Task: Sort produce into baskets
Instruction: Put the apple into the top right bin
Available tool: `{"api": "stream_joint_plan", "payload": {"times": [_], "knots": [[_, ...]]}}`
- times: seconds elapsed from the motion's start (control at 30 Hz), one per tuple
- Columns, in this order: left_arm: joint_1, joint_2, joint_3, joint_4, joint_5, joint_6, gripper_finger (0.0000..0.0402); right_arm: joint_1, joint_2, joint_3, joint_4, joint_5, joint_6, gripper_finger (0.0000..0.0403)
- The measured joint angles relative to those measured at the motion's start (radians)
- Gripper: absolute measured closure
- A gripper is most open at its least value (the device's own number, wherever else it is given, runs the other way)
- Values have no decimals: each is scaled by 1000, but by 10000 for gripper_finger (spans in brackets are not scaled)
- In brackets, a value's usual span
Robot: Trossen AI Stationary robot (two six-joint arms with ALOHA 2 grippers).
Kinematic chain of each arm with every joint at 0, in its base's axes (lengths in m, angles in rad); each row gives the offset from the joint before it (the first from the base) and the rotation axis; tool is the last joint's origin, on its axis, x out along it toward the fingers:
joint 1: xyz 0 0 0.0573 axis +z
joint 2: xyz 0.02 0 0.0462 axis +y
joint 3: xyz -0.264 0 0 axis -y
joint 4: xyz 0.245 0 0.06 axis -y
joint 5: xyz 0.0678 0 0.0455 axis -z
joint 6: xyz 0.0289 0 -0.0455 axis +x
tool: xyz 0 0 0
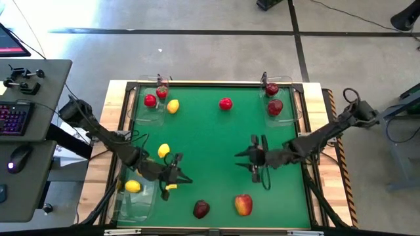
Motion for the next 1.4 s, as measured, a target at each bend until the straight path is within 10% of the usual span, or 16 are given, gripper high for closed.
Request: {"api": "stream_joint_plan", "payload": {"times": [0.77, 1.4], "knots": [[26, 1, -5, 10, -8, 25, 401, 296, 746, 992, -1196, -108, 664, 22], [26, 1, -4, 8, -8, 14, 401, 299, 892, 1068, -1290, -219, 664, 12]]}}
